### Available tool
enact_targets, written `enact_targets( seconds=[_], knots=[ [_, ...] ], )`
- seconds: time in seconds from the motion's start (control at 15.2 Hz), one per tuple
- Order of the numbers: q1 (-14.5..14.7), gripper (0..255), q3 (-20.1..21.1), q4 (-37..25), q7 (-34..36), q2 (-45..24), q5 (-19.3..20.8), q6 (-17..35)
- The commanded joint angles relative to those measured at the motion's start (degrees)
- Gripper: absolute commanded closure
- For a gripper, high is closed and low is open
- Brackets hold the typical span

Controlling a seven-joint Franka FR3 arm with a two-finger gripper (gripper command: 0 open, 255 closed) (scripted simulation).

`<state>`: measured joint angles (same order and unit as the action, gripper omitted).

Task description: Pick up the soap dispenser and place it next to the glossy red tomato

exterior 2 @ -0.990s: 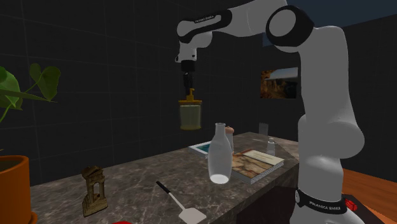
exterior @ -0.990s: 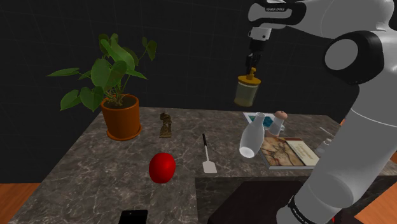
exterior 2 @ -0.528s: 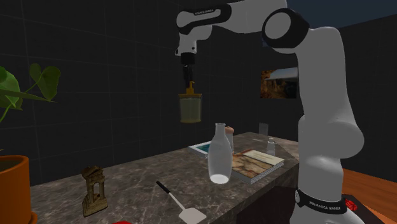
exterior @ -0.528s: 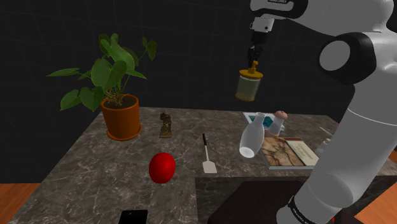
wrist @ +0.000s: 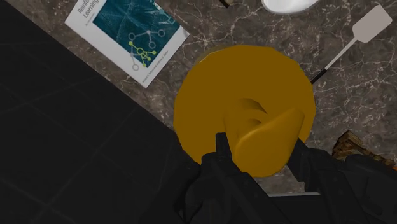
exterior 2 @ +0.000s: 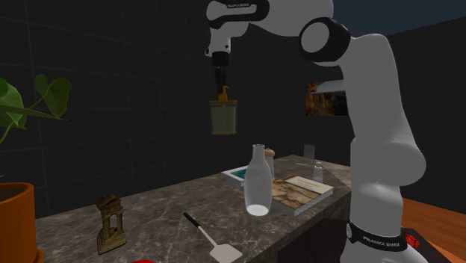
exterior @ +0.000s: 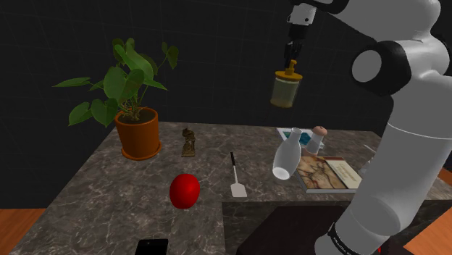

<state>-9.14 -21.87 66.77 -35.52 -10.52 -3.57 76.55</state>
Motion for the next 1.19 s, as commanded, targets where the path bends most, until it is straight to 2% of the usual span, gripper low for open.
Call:
enact_targets(
  seconds=[0.0,0.53,1.12],
  knots=[
    [1.1,255,0.6,1.3,1.5,1.2,0.5,0.3],
    [8.7,255,5.9,13.3,13.5,8.2,3.4,5.6],
    [15.2,255,12.0,19.1,26.0,10.1,3.9,9.6]
  ],
)
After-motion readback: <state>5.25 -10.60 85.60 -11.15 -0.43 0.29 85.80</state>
